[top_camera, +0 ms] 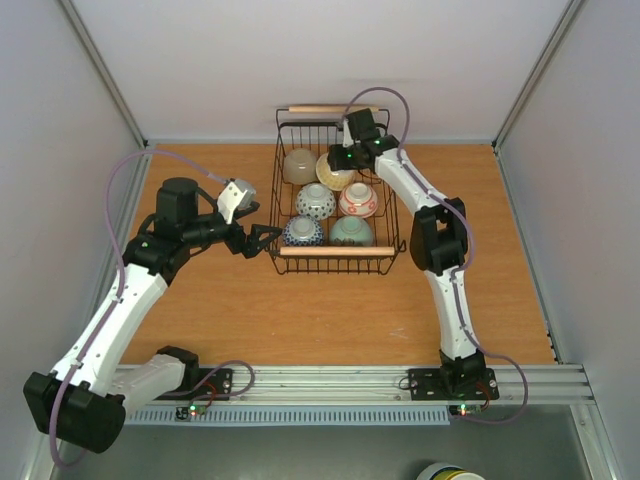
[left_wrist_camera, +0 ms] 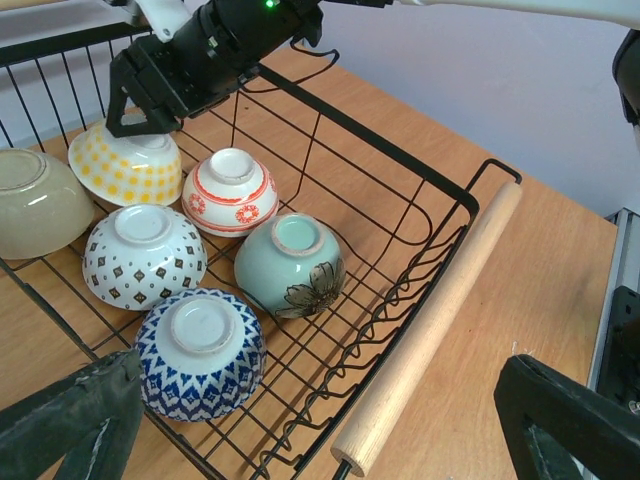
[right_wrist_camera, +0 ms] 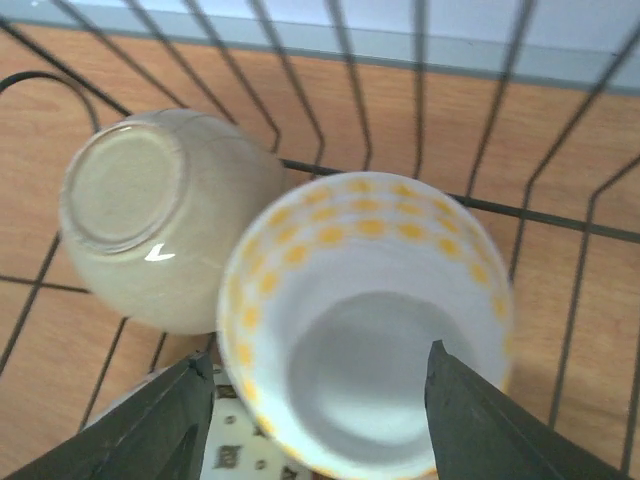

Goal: Load the bowls into the dish rack

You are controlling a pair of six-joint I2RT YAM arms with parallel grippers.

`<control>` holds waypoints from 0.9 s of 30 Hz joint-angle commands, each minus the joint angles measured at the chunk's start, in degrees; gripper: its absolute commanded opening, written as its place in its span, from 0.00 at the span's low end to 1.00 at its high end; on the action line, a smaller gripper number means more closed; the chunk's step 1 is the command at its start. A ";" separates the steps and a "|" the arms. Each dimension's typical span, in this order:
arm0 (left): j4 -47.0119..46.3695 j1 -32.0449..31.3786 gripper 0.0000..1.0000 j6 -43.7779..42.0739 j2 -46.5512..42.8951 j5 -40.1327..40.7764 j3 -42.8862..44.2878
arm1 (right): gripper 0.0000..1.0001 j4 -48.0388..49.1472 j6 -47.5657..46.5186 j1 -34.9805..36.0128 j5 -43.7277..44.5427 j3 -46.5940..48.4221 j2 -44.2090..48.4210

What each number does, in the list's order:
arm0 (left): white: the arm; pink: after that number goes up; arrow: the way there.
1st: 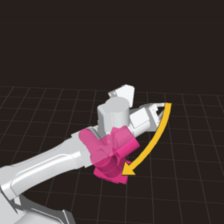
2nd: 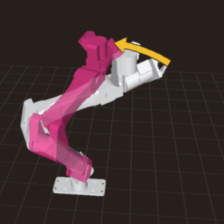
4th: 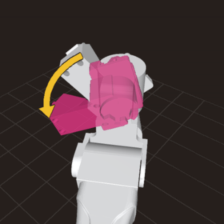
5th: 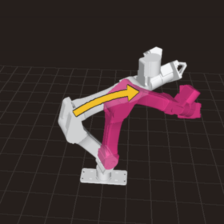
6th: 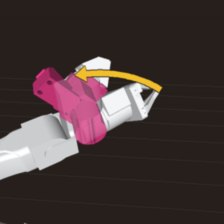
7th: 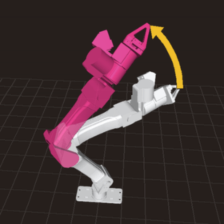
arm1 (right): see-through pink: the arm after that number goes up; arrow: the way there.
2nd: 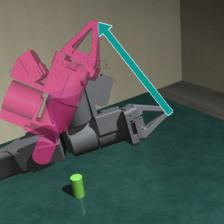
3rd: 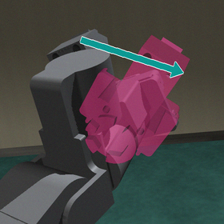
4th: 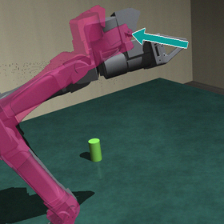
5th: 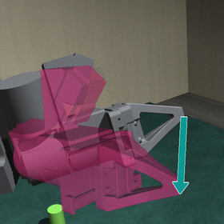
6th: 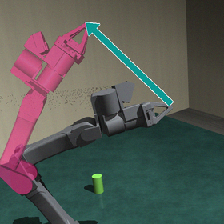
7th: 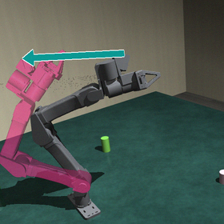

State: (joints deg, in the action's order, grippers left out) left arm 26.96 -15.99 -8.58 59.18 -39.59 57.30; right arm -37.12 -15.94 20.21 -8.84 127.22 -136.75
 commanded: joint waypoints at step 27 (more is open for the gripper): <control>-3.48 0.08 0.96 -0.06 -1.60 16.21 1.27 | 0.66 15.60 1.62 3.08 23.85 -31.51 31.75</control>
State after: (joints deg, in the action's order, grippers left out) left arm 26.70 -15.99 -8.36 58.98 -31.88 57.30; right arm -29.71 -15.90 23.18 7.20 101.60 -116.31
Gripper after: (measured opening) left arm 0.958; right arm 0.646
